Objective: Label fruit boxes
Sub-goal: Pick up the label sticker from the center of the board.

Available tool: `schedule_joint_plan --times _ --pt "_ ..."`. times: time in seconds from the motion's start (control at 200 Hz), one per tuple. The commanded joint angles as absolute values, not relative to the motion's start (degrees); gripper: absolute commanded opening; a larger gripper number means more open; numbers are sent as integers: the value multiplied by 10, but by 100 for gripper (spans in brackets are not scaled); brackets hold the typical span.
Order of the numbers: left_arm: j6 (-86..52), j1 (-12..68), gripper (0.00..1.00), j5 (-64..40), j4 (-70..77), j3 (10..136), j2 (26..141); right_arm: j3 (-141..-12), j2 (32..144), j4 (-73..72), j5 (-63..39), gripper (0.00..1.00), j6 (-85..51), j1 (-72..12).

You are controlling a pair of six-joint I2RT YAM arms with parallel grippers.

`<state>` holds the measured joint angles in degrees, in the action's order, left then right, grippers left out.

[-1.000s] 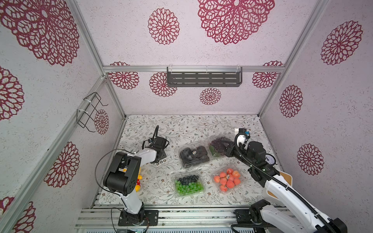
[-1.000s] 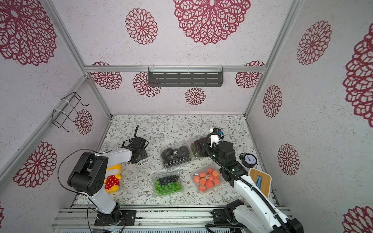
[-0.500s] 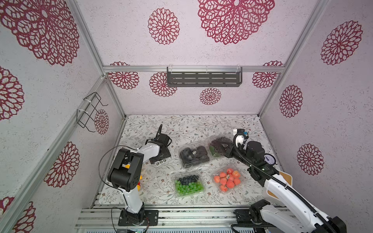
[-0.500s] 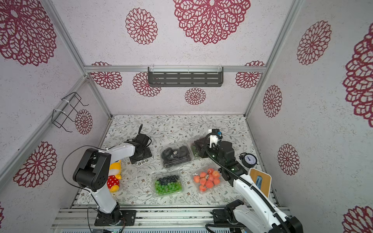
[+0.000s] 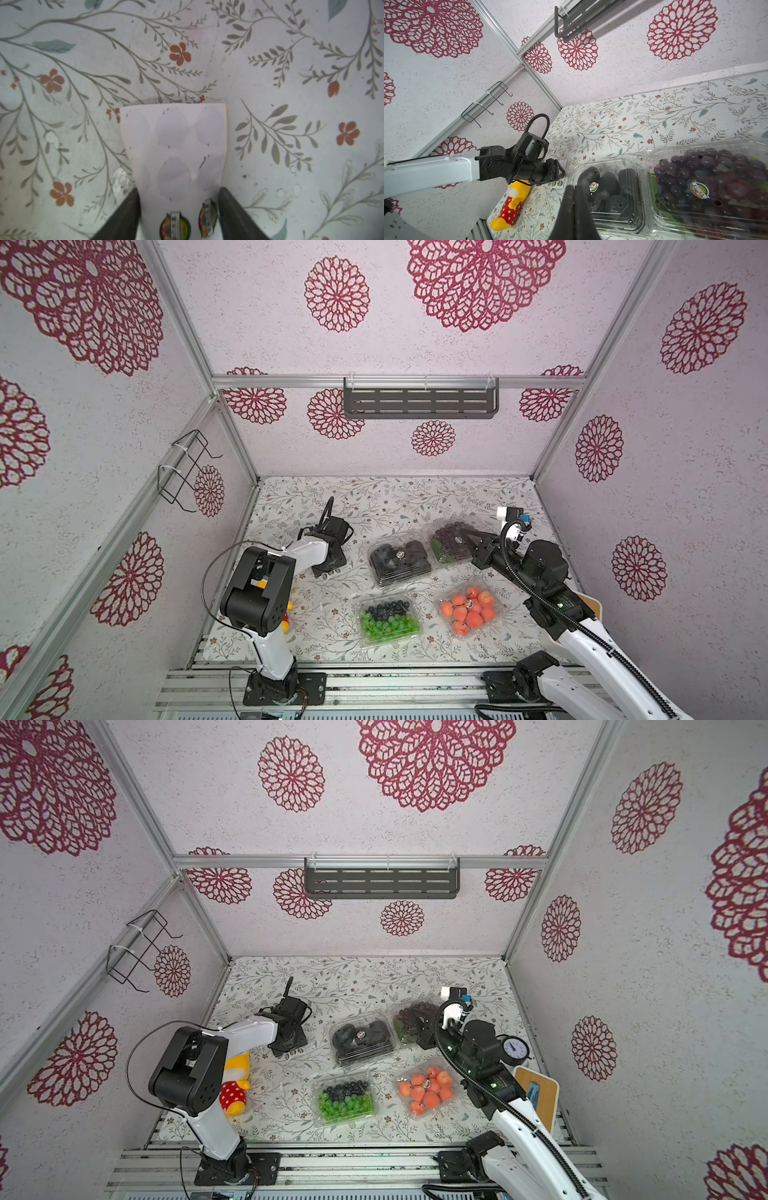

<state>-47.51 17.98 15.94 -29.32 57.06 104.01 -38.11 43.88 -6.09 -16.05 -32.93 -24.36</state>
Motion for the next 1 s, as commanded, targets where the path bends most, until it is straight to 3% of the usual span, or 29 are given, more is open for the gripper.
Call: schedule_joint_plan --times 0.0,0.215,0.41,0.675,0.866,0.916,0.996 --pt "-473 176 32 65 -341 519 1097 -383 447 -78 -159 5 -321 -242" --pt "-461 183 31 67 -310 494 987 -381 522 -136 -224 8 -338 -243" --pt "-424 190 19 32 -234 443 862 -389 597 -185 -251 10 -353 -262" --pt "-390 206 22 4 -166 384 707 -443 698 -203 -263 11 -320 -350" --pt "-322 276 24 -67 -72 351 594 -455 770 -351 -379 27 -372 -369" --pt "-313 288 24 -79 -63 345 575 -458 785 -377 -387 38 -378 -372" --pt "-301 301 25 -106 -44 337 556 -459 798 -409 -395 42 -372 -377"
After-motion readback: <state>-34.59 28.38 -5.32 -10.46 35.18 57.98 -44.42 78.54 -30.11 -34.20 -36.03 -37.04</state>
